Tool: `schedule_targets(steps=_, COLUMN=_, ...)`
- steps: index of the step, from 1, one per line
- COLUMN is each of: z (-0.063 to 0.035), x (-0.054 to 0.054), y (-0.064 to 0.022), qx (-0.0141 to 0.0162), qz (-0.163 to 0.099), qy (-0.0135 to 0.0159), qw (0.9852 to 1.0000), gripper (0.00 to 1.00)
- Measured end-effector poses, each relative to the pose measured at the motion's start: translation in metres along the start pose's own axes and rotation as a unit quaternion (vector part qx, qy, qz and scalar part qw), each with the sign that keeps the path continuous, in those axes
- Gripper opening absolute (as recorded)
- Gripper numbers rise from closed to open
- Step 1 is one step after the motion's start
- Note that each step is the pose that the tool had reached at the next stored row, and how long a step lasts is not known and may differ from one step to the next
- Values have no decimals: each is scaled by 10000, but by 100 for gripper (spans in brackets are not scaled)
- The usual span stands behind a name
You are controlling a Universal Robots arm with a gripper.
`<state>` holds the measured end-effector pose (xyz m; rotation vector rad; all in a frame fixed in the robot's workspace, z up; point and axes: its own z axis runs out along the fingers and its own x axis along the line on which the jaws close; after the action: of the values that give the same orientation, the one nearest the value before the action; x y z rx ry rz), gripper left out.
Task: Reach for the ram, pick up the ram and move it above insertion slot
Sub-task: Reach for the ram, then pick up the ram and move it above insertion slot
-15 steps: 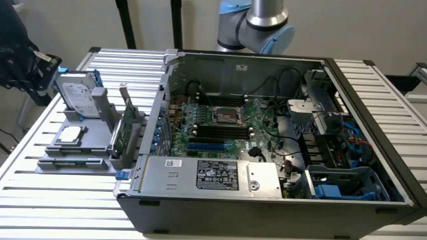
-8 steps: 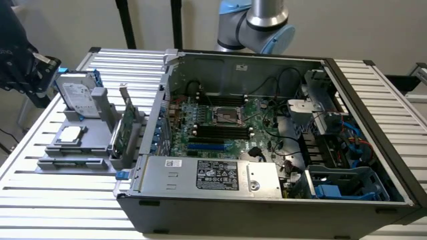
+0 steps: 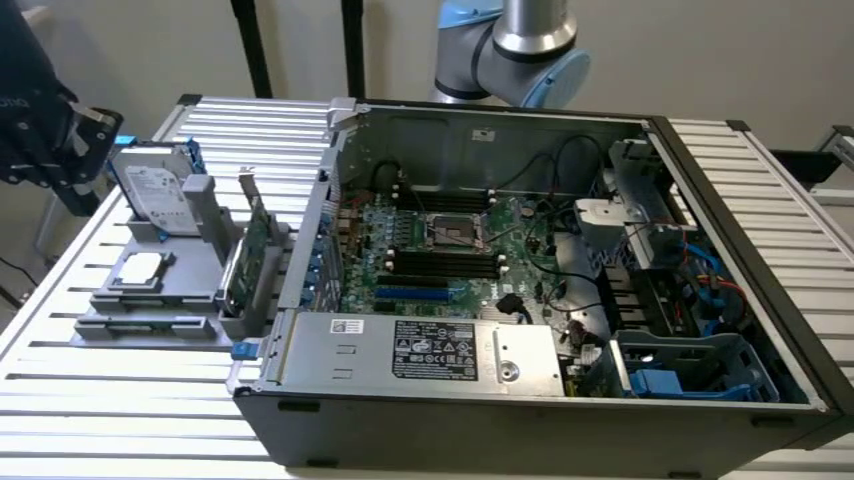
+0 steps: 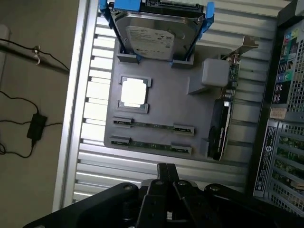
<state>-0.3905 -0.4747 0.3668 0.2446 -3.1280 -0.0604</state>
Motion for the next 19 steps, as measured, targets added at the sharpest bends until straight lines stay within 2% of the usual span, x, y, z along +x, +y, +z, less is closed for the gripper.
schedule_targets(steps=5, z=0, x=0, y=0, qx=0, qz=-457, qy=18, qw=9990, gripper=11)
schedule_targets(steps=10, z=0, x=0, y=0, qx=2, qz=-906, qy=28, qw=9959, gripper=11)
schedule_targets(steps=14, z=0, x=0, y=0, qx=2, qz=-1272, qy=41, qw=9919, gripper=11)
schedule_targets(steps=19, z=0, x=2, y=0, qx=2, qz=-1707, qy=58, qw=9853, gripper=11)
